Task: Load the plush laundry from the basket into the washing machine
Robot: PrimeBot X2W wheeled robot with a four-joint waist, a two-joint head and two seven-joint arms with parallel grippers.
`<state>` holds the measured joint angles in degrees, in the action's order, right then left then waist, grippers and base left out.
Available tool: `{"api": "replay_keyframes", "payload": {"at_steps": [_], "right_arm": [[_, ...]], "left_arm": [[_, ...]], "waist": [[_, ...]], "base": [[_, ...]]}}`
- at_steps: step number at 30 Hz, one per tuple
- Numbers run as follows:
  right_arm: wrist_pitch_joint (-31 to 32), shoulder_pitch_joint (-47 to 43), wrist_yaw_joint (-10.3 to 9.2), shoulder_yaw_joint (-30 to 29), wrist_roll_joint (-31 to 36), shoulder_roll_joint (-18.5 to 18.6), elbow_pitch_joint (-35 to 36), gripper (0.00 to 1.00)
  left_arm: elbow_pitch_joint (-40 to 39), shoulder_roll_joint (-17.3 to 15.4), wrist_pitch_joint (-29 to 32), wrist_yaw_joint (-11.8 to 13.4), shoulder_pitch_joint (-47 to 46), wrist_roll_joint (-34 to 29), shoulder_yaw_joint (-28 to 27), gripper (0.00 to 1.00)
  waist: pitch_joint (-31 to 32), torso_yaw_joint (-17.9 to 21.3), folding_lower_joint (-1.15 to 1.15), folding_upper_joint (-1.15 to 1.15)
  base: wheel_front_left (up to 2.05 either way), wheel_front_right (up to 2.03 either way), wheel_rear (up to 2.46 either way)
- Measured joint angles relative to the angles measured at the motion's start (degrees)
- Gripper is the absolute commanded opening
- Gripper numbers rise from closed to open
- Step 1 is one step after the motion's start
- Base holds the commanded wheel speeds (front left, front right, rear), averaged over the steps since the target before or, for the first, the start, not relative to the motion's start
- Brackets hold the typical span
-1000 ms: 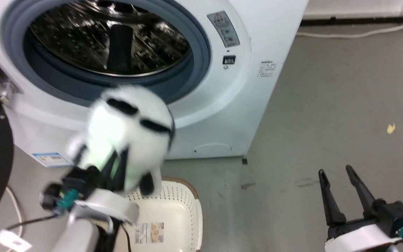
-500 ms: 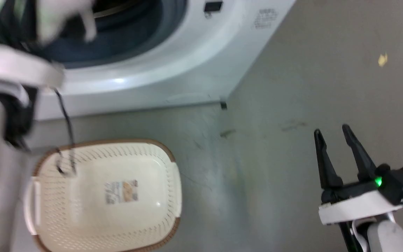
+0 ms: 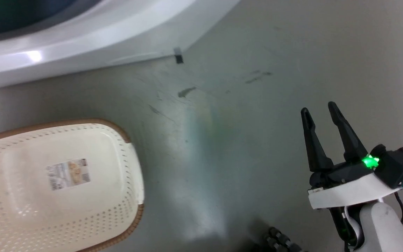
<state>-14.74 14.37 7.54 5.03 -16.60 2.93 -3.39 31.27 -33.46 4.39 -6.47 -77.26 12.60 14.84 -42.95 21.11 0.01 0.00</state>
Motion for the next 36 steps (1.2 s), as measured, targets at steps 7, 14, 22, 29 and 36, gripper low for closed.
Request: {"api": "replay_keyframes", "payload": {"at_steps": [7, 14, 22, 29, 36], "right_arm": [[0.0, 0.38, 0.0, 0.15, -0.64, 0.0, -0.03, 1.0], [0.0, 0.91, 0.0, -0.93, 0.16, 0.0, -0.13, 1.0], [0.0, 0.34, 0.0, -3.41, 4.46, 0.0, -0.54, 1.0], [0.0, -3.18, 0.0, -5.48, 9.1, 0.01, -0.56, 1.0], [0.0, -7.06, 0.0, -5.81, 11.59, 0.0, -1.04, 1.0]], "left_arm": [[11.98, -1.37, 2.12, -0.77, -3.49, -0.78, 4.13, 0.0], [17.77, -0.85, -2.76, -0.77, -4.2, 0.32, 5.89, 0.21], [23.45, 4.76, -14.32, -0.73, 3.48, 5.2, 4.87, 1.0], [21.9, 11.11, -18.97, -0.59, 17.8, 9.43, 2.45, 1.0], [0.99, 16.0, -19.09, 3.25, 41.32, 11.31, -6.17, 1.0]], "waist": [[-2.26, 2.0, -0.01, 0.0], [-0.98, 0.66, -0.01, 0.0], [5.69, -1.84, -0.01, 0.0], [15.7, -5.17, -0.03, 0.0], [26.41, -9.27, -0.04, 0.0]], "base": [[0.0, 0.0, 0.0], [0.0, 0.0, 0.0], [0.0, 0.0, 0.0], [0.0, 0.0, 0.0], [0.0, 0.0, 0.0]]}}
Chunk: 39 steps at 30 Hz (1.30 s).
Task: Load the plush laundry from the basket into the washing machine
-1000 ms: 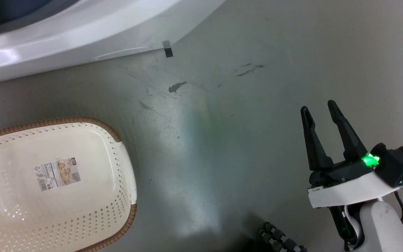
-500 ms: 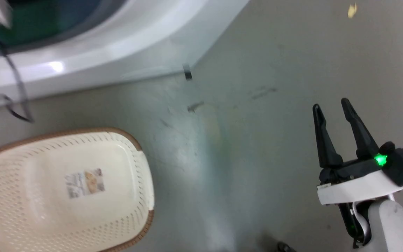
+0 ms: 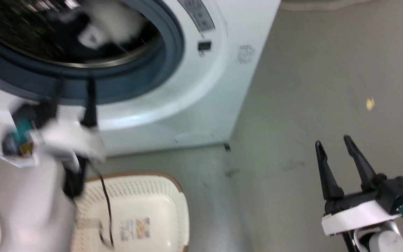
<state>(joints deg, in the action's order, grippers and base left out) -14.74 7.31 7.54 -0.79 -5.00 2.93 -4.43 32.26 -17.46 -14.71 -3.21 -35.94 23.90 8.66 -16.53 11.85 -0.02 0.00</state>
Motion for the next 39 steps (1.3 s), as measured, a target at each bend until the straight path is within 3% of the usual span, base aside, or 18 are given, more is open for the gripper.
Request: {"api": "replay_keyframes", "payload": {"at_steps": [2, 3, 6, 10, 23, 24, 39], "right_arm": [[0.0, -1.13, 0.0, -0.01, 0.25, 0.01, 0.04, 1.0], [0.0, -3.02, 0.0, 0.11, 0.62, -0.01, -0.09, 1.0], [0.0, -4.88, 0.0, 1.04, 1.18, -0.01, -0.66, 1.0], [0.0, -8.22, 0.0, 0.89, 1.18, -0.01, -0.67, 1.0], [0.0, -10.9, 0.0, 1.22, 1.31, -0.01, -0.74, 1.0], [0.03, -10.88, 0.0, 1.35, 1.05, -0.01, -0.76, 0.0], [1.45, -10.85, 0.0, 1.29, 1.09, -0.01, -0.54, 0.0]], "left_arm": [[-6.1, 1.97, -0.01, 0.75, 7.55, -0.74, -1.47, 1.0], [-14.11, 4.8, -0.04, 2.24, 17.43, -1.83, -3.79, 1.0], [-20.07, 6.68, -0.04, 3.64, 26.02, -3.8, -5.47, 1.0], [-25.61, 10.06, -0.04, 3.71, 37.23, -5.52, -6.91, 1.0], [-24.95, 13.59, -0.04, 5.08, 42.14, -9.42, -8.08, 1.0], [-25.08, 13.91, 0.03, 5.04, 42.12, -9.93, -8.1, 0.0], [-25.4, 13.95, 1.19, 5.02, 41.89, -10.81, -7.92, 0.0]], "waist": [[2.83, -1.17, 0.0, 0.0], [6.67, -2.91, -0.01, 0.0], [10.18, -4.4, 0.0, 0.0], [15.28, -6.89, 0.0, 0.0], [17.37, -9.66, 0.02, 0.0], [17.36, -9.86, 0.02, 0.0], [17.27, -10.06, 0.02, 0.0]], "base": [[0.0, 0.0, 0.0], [0.0, 0.0, 0.0], [0.0, 0.0, 0.0], [0.0, 0.0, 0.0], [0.0, 0.0, 0.0], [0.0, 0.0, 0.0], [0.0, 0.0, 0.0]]}}
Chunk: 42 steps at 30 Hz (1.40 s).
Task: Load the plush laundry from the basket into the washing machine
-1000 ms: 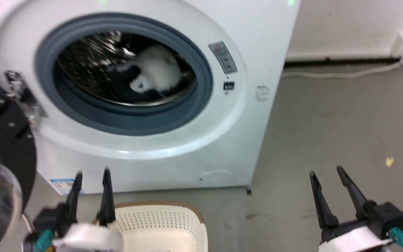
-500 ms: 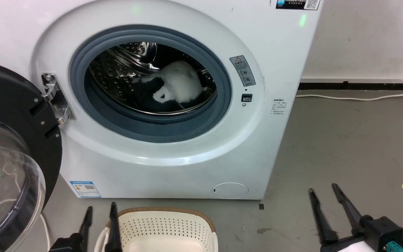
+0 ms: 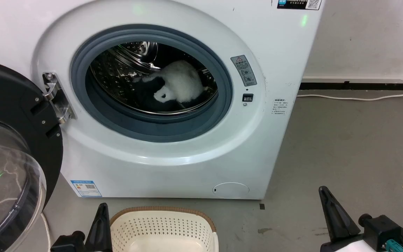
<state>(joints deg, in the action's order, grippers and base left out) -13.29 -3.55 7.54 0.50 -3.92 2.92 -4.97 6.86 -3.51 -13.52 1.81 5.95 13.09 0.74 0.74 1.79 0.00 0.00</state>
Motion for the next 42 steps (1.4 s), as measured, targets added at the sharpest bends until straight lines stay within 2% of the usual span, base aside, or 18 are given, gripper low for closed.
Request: {"api": "replay_keyframes", "payload": {"at_steps": [42], "right_arm": [[5.46, 0.7, 0.0, -0.15, 1.46, 0.0, 1.85, 0.0]], "left_arm": [[-2.71, 0.27, 5.59, -0.8, -1.59, -5.41, -0.14, 0.0]], "waist": [[-0.31, -0.75, 0.0, 0.0]], "base": [[0.0, 0.0, 0.0]]}}
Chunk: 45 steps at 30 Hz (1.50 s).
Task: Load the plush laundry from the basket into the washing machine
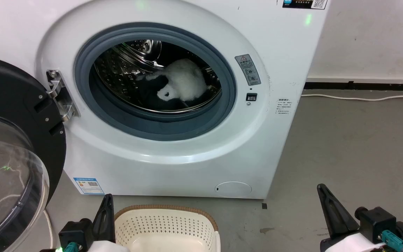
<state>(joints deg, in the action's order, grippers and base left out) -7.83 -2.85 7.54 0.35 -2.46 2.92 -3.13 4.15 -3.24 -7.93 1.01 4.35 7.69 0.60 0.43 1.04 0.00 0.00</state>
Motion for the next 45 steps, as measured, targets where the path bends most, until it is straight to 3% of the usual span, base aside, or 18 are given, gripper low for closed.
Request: {"api": "replay_keyframes", "payload": {"at_steps": [45], "right_arm": [[5.23, 1.36, 0.0, -0.12, 1.51, 0.0, 1.85, 0.0]], "left_arm": [[-2.58, 0.21, 5.31, -0.65, -2.3, -4.91, -0.3, 0.0]], "waist": [[-0.29, -0.7, 0.0, 0.0]], "base": [[0.0, 0.0, 0.0]]}}
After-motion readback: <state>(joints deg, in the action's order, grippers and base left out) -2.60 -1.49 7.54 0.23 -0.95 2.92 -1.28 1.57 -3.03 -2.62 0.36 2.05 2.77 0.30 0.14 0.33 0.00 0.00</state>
